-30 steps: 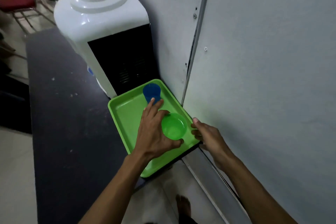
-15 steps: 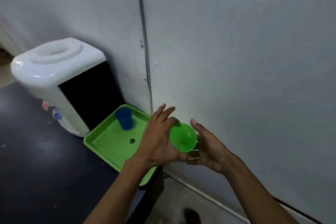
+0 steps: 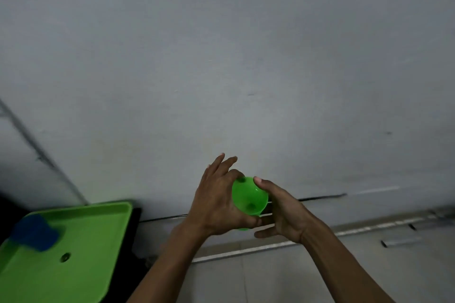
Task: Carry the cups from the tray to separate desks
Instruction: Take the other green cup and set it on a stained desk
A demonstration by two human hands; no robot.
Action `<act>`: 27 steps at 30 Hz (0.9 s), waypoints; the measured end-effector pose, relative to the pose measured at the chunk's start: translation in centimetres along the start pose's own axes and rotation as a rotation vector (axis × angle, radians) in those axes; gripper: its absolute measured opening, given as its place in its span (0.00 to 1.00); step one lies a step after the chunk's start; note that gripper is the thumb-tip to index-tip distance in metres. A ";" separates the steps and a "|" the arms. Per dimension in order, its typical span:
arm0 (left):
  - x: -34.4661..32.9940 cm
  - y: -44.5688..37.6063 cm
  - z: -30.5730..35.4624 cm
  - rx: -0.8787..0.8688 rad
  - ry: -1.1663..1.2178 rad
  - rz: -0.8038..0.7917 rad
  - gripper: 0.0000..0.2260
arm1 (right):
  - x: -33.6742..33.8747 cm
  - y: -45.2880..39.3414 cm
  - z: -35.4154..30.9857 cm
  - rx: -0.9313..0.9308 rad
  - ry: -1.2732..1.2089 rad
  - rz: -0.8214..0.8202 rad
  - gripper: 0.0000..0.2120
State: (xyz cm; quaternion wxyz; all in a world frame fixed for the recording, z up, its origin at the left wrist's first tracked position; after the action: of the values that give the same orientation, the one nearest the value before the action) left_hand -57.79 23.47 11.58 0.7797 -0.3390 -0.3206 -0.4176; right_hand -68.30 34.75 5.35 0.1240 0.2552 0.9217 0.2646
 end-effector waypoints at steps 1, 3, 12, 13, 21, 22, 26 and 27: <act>-1.4 -0.7 1.9 -0.038 0.007 -0.034 0.41 | 2.2 1.2 0.4 0.008 -0.025 0.047 0.32; -4.4 -2.2 6.2 -0.112 0.025 -0.096 0.42 | 6.8 4.2 1.4 0.029 -0.068 0.132 0.32; -19.8 -5.3 26.7 -0.365 0.117 -0.307 0.44 | 27.6 18.8 7.1 0.064 -0.165 0.456 0.32; -21.6 -5.3 29.0 -0.394 0.125 -0.324 0.44 | 29.8 20.5 7.9 0.062 -0.172 0.493 0.32; -34.3 -4.5 45.7 -0.641 0.161 -0.512 0.42 | 43.2 32.9 15.4 0.050 -0.322 0.758 0.35; -35.8 -4.2 47.7 -0.675 0.152 -0.534 0.41 | 44.6 34.4 16.4 0.051 -0.347 0.792 0.35; -41.0 -3.4 54.6 -0.807 0.149 -0.615 0.40 | 49.5 39.2 19.7 0.037 -0.427 0.922 0.36; -42.3 -3.3 56.2 -0.838 0.152 -0.641 0.40 | 50.6 40.3 20.4 0.034 -0.451 0.956 0.37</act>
State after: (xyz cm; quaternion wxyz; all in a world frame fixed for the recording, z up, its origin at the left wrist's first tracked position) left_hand -91.74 85.19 11.01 0.4317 -0.4753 -0.1564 -0.7506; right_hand -87.03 99.98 5.89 0.1804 0.6994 0.6573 0.2150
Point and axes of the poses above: each hand's wrist, its own y-axis away from the middle knuckle, its own x-axis out of the back of the hand, z = x × y, the point moved 5 cm from there along -y, towards the middle knuckle, and after that the axes turned 2 degrees about y, right-handed, at the moved point
